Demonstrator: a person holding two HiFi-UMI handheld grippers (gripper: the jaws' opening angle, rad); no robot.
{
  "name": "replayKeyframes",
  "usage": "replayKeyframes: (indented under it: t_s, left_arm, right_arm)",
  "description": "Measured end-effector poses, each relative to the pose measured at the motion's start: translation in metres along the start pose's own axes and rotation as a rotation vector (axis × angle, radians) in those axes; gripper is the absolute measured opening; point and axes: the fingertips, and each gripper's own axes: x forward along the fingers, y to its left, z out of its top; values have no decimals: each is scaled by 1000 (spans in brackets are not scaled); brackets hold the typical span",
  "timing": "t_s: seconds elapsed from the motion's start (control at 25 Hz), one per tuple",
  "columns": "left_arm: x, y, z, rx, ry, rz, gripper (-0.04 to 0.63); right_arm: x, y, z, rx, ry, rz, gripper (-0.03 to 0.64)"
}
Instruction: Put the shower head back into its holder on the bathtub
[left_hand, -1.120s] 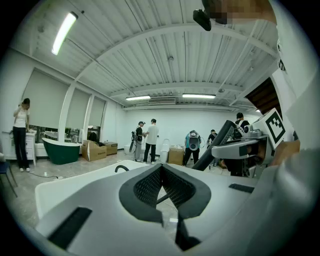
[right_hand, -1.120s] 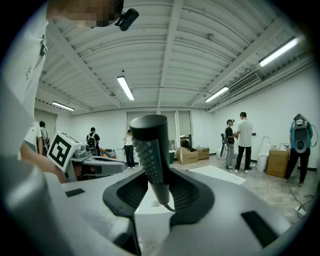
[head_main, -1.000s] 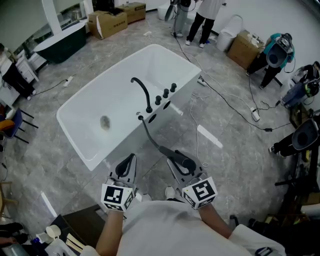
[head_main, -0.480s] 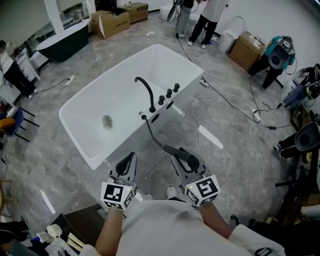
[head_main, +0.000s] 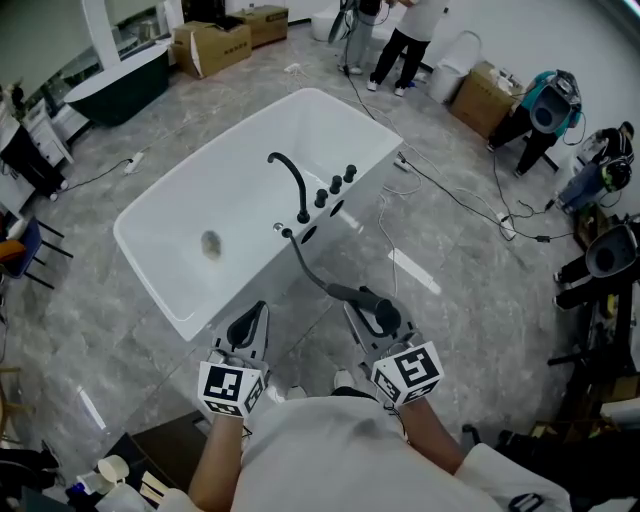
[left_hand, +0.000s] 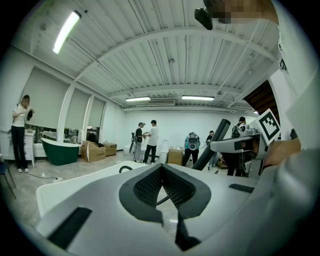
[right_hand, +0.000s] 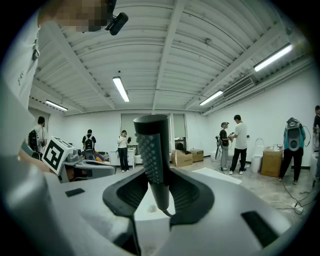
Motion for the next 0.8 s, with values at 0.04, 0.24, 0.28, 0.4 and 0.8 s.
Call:
replayKeyframes:
  t_s: [0.04, 0.24, 0.28, 0.4, 0.8]
  left_arm:
    - [-2, 1, -1, 2, 0, -5, 9]
    - [-11, 9, -3, 2, -4, -25, 9]
    - [-12, 10, -3, 2, -5, -28, 9]
    - [-15, 16, -4, -2, -6, -29, 9]
    - [-6, 33, -1, -8, -6, -20, 9]
  right_arm:
    - [1, 2, 1, -6, 0, -5, 143]
    - [8, 10, 4, -12, -7, -32, 143]
    - [9, 11, 4, -11, -7, -35, 143]
    - [14, 16, 5, -16, -9, -35, 141]
    - [32, 19, 15, -29, -20, -17, 141]
